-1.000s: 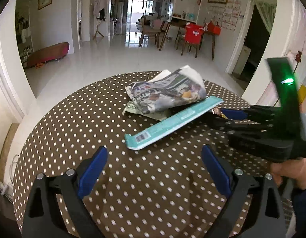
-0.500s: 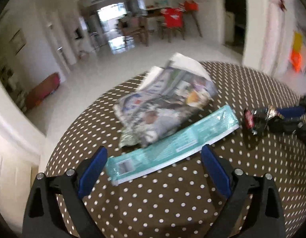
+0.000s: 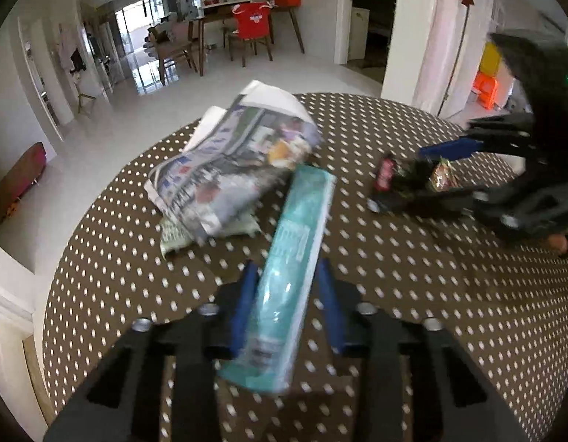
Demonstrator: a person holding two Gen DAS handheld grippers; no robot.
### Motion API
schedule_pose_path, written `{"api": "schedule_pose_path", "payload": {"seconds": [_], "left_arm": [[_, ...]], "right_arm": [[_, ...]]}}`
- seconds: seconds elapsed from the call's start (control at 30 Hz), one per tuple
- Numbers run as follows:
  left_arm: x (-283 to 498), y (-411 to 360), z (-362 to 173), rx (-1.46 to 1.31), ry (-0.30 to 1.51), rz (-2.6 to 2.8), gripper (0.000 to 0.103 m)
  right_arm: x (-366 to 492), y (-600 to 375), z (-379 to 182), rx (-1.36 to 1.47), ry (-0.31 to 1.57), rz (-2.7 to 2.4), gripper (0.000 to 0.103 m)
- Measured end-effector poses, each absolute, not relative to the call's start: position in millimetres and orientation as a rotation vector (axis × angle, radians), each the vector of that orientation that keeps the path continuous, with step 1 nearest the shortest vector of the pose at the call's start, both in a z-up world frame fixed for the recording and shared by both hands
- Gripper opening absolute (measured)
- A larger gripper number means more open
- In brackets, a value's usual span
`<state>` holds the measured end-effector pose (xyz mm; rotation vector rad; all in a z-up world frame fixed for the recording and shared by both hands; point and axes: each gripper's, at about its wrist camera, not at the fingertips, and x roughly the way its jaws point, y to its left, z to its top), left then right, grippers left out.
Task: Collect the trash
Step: 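Grasp the teal strip package with the left gripper while the right grasps the dark snack wrapper, then carry the teal package and snack wrapper toward the blue bucket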
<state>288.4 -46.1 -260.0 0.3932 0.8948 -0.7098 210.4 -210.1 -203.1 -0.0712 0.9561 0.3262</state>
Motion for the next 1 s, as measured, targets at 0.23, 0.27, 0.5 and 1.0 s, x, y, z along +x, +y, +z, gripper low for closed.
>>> {"api": "schedule_pose_path", "payload": {"seconds": [0.23,0.27,0.5,1.0], "left_arm": [[278,-47,-263,0.433,0.890,-0.681,0.065],[277,-50,-265,0.423,0.895,-0.700,0.064],[259,-64,-263,0.392,0.915,-0.691,0.026],[177,-101,-259,0.166,0.864,-0.714,0.026]], "right_arm": [[196,-214,-200,-0.031,0.957,0.311,0.043],[195,-212,-200,-0.033,0.957,0.308,0.043],[180,-223,-191,0.040,0.920,0.282,0.020],[95,-301,-180,0.218,0.844,0.158,0.017]]}}
